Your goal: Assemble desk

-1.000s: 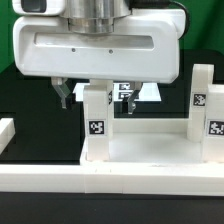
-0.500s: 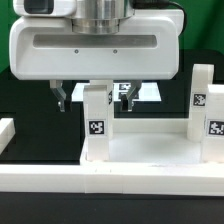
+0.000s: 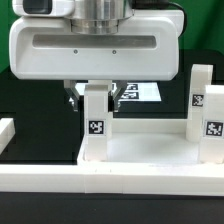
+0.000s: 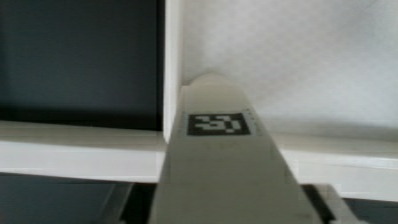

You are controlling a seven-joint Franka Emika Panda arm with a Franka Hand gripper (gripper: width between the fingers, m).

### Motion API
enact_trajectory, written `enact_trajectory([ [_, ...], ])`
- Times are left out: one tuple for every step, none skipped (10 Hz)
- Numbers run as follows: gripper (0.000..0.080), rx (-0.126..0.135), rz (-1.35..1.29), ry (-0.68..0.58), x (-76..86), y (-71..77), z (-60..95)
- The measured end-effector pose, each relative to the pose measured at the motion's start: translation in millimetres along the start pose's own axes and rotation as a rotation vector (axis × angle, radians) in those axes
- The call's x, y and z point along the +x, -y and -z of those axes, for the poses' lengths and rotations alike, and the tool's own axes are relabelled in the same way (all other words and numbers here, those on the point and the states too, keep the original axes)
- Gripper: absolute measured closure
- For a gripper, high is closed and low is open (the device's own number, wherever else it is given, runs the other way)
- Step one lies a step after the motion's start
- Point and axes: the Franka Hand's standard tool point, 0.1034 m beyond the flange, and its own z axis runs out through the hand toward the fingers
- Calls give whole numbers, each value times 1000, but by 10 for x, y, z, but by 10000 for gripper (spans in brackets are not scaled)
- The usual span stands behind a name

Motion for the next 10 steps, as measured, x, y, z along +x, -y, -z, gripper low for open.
enact_trajectory([
  [509,1,-98,0,0,1,0],
  [509,1,-175,0,0,-2,0],
  [509,20,-276,3,-1,-23,1],
  [509,36,-408,4,0,-39,0],
  [509,44,-536,6,1,-38,0],
  [509,58,-642,9,1,-35,-2],
  [509,72,-730,13,0,-43,-5],
  [509,87,-861,20,-1,-47,-9],
  [509,91,-979,26,-1,-52,-12],
  [509,93,-1075,33,-2,-54,-13],
])
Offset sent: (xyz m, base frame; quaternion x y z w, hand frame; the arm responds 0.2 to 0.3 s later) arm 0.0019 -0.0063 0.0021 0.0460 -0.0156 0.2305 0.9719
